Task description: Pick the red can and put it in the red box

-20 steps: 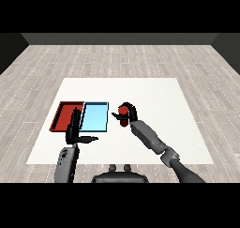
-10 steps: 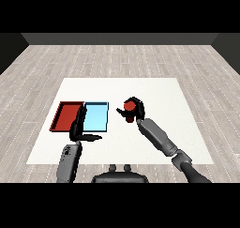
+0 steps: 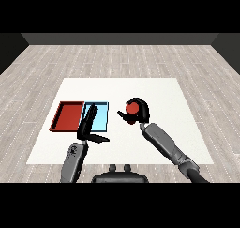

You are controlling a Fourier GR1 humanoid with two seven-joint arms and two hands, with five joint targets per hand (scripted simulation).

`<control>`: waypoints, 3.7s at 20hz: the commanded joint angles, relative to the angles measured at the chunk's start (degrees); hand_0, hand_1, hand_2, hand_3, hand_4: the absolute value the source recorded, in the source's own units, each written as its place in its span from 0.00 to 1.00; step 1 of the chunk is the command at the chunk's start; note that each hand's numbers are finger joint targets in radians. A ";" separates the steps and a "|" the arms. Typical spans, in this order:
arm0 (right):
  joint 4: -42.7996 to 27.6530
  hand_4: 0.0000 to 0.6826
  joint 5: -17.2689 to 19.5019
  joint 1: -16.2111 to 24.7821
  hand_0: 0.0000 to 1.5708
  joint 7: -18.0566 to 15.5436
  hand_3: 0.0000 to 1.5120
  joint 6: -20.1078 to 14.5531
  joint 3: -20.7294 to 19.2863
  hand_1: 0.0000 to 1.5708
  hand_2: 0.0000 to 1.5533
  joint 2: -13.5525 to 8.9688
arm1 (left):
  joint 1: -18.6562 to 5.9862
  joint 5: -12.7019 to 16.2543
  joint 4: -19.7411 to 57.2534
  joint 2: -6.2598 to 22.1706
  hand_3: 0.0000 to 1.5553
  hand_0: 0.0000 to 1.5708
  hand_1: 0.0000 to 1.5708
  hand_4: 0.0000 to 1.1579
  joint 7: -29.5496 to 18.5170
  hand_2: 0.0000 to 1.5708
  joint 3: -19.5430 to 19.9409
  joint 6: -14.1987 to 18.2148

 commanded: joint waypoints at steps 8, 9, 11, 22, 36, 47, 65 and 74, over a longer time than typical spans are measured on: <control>-13.15 0.96 9.67 7.57 1.00 1.89 0.94 0.52 -1.40 1.00 0.95 0.11 | -6.86 1.28 1.02 -0.18 0.00 0.00 0.00 0.00 7.68 0.00 -10.19 7.45; -12.07 0.96 10.42 3.65 1.00 5.79 0.94 0.46 -2.51 1.00 0.95 1.44 | -3.97 2.58 -0.03 -0.18 0.00 0.00 0.00 0.00 5.66 0.00 -11.36 5.97; -14.06 0.95 12.25 5.15 1.00 6.17 0.94 0.99 -2.94 1.00 0.95 1.87 | -3.88 2.90 0.84 -0.18 0.00 0.00 0.00 0.00 5.09 0.00 -13.26 7.43; -12.26 0.95 18.06 7.94 1.00 5.85 0.93 9.42 -8.06 1.00 0.95 5.49 | -12.33 7.71 13.79 -0.18 0.00 0.00 0.00 0.00 4.56 0.00 -18.78 13.29; -15.00 0.94 27.70 10.70 1.00 9.99 0.94 8.70 -4.70 1.00 0.95 15.02 | -16.00 14.59 19.81 -0.18 0.00 0.00 0.00 0.00 3.02 0.00 -22.50 15.13; -14.20 0.95 26.75 5.92 1.00 12.17 0.93 12.03 -8.51 1.00 0.96 15.13 | -20.61 17.37 19.89 -0.15 0.00 0.00 0.00 0.00 3.65 0.00 -21.46 15.27; -9.06 0.93 21.63 4.17 1.00 5.94 0.93 7.53 -4.00 1.00 0.95 15.14 | -19.60 17.55 17.20 -0.12 0.96 1.00 1.00 0.97 6.86 1.00 -23.10 32.83; -10.17 0.25 22.11 5.34 0.91 7.40 0.85 5.51 -1.80 0.91 0.87 15.16 | -23.92 20.99 22.72 -0.15 0.96 1.00 1.00 0.98 1.07 1.00 -24.51 36.60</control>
